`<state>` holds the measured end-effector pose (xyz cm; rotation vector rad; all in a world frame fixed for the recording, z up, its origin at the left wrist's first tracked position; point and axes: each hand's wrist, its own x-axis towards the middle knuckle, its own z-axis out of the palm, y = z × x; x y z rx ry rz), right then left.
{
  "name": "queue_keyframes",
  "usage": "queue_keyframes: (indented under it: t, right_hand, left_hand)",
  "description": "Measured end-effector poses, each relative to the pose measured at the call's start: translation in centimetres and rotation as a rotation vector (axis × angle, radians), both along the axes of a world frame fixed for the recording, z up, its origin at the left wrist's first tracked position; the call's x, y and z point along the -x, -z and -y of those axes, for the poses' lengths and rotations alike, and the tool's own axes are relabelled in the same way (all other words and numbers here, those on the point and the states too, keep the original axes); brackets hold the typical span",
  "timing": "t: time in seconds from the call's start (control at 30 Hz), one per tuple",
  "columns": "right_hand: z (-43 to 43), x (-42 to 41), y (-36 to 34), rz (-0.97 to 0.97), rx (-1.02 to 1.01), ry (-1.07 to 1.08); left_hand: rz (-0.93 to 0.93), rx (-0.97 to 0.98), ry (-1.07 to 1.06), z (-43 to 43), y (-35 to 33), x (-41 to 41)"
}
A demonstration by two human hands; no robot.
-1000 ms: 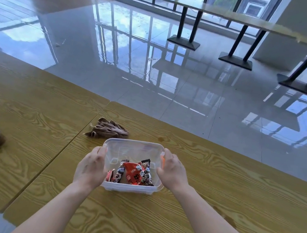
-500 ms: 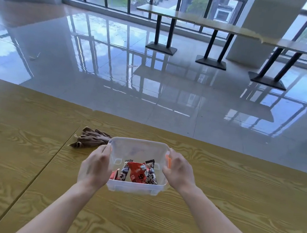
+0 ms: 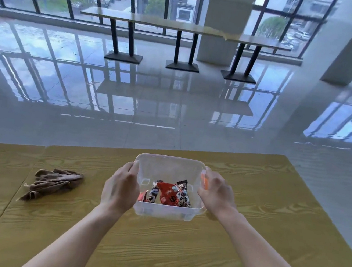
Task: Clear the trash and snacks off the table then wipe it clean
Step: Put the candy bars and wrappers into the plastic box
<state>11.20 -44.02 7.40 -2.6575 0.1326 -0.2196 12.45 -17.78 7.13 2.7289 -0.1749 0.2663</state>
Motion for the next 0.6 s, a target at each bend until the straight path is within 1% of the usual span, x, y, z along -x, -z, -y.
queue_keyframes:
  t: [0.23,0.43,0.6]
  right_hand:
    - [8.8,-1.3,0.2,-0.005,0.014,0.125]
    - [17.5,-4.7,1.1,0.013,0.042,0.168]
    - [23.6,-7.9,1.8,-0.048,0.044,0.169]
  left_hand:
    - [-0.017,-0.006,0.097,9.0,-0.3,-3.4]
    - [-0.045,0.002,0.109,17.6,0.4,-7.0]
    - [-0.067,0.024,0.106,24.0,1.4,-9.9]
